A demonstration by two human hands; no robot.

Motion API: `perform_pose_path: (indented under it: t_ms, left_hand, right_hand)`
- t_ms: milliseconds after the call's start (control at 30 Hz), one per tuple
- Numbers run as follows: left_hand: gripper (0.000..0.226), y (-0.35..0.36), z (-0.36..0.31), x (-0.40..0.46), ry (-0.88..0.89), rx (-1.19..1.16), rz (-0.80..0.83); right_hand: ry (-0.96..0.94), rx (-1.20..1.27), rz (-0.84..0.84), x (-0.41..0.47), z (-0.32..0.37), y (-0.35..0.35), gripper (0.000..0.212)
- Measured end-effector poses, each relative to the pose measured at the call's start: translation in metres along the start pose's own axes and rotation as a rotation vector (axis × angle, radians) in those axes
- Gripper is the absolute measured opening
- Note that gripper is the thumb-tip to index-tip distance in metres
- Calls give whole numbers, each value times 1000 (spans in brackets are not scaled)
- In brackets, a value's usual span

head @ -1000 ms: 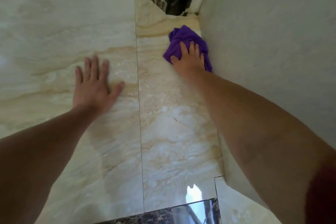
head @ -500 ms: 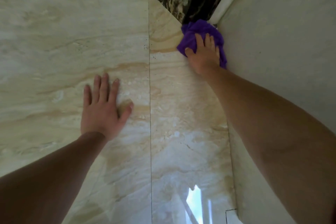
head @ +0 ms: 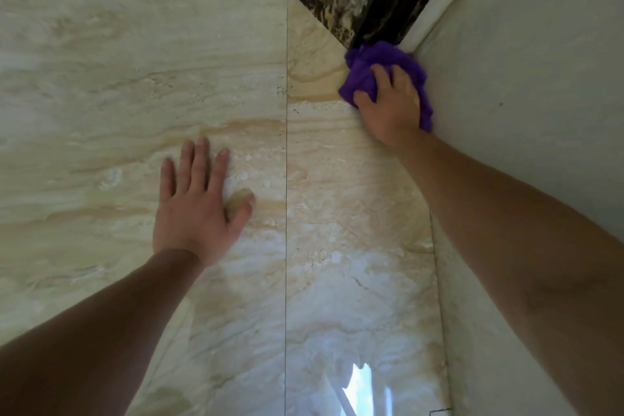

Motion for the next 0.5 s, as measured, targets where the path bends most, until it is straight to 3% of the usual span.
perform_pose_path:
  t_ms: [200, 333, 500]
  left_hand:
    - [83, -4, -1, 0, -20, -30, 20]
    - [83, -4, 0, 1, -21, -53, 16]
    - [83, -7, -1, 2, -20, -43, 26]
  right_hand:
    - [-274, -92, 134, -18, 41, 16, 70]
    - [-285, -131, 201, 15, 58, 11, 72]
    - [-272, -204, 99, 22, 85, 19, 73]
Point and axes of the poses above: each hand's wrist, its own x-axis towards the middle knuckle, its own y-axis out of the palm, z = x × y, the point moved 1 cm from there along x, towards the middle knuckle, and after that the axes turned 4 degrees about -z, right-handed, at the moved point
